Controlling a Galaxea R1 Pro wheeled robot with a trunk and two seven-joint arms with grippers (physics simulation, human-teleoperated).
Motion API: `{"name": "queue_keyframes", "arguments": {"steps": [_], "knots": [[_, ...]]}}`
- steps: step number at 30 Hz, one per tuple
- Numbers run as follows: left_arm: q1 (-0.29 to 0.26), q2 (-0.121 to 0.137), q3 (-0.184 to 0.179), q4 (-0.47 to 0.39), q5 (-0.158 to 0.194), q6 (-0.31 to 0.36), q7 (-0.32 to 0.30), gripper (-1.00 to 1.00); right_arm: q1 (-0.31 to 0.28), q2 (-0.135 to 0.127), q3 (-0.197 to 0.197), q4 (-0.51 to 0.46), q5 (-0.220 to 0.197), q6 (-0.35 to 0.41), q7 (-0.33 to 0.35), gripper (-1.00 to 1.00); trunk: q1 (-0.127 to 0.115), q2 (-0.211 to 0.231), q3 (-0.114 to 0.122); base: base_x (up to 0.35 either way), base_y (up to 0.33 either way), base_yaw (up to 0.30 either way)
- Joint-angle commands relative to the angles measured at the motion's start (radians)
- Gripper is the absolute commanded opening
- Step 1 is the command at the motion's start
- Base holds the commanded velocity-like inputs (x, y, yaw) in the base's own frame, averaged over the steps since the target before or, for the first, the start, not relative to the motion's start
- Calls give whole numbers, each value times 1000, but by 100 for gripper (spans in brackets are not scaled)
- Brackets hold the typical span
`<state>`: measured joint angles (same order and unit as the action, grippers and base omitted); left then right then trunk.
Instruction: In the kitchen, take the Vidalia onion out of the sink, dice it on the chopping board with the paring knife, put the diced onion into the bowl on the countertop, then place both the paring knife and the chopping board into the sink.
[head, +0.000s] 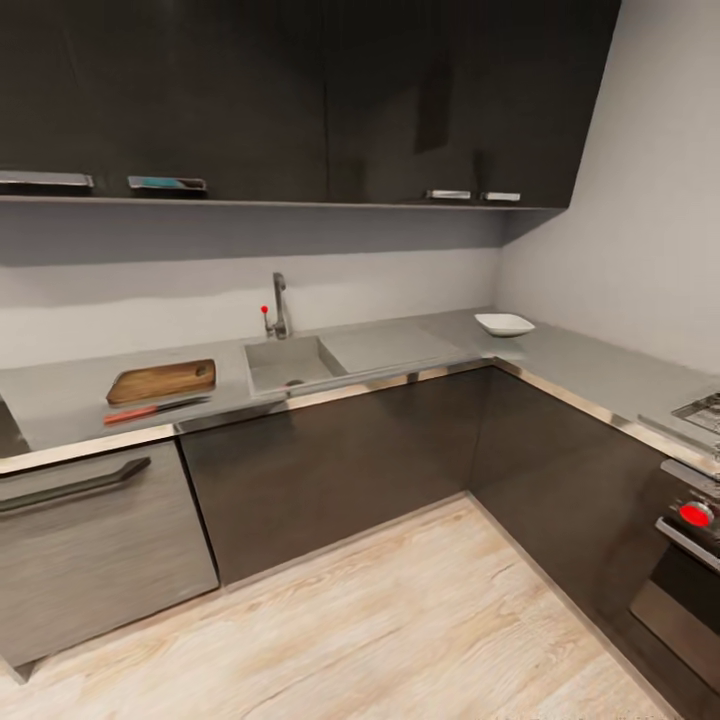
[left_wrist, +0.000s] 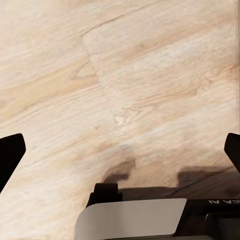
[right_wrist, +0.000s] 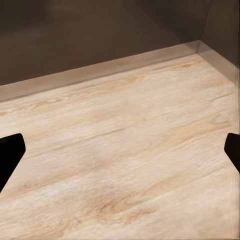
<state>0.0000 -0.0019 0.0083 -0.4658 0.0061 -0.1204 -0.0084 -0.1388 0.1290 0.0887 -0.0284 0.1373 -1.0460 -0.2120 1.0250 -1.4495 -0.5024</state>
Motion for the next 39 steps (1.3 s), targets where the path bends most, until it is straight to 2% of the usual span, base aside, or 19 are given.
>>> {"name": "queue_keyframes", "arguments": {"steps": [1,15,24,39], "knots": [[0,0,1,-1,1,-2,-1,100,-1,0,8,1,4,-1,-10,100,0,0,0,0,0,-207],[0,-8,-1,-6,3,-2,-3,100,-1,0,8,1,4,-1,-10,100,0,0,17,0,0,-207],[0,-10,-1,-5,3,-1,-3,100,-1,1,8,1,4,-1,-10,100,-35,63,54,0,0,-189],[0,-10,-1,-5,2,-1,-3,100,-1,2,8,1,5,-1,-10,100,-92,168,103,0,0,-14]]}}
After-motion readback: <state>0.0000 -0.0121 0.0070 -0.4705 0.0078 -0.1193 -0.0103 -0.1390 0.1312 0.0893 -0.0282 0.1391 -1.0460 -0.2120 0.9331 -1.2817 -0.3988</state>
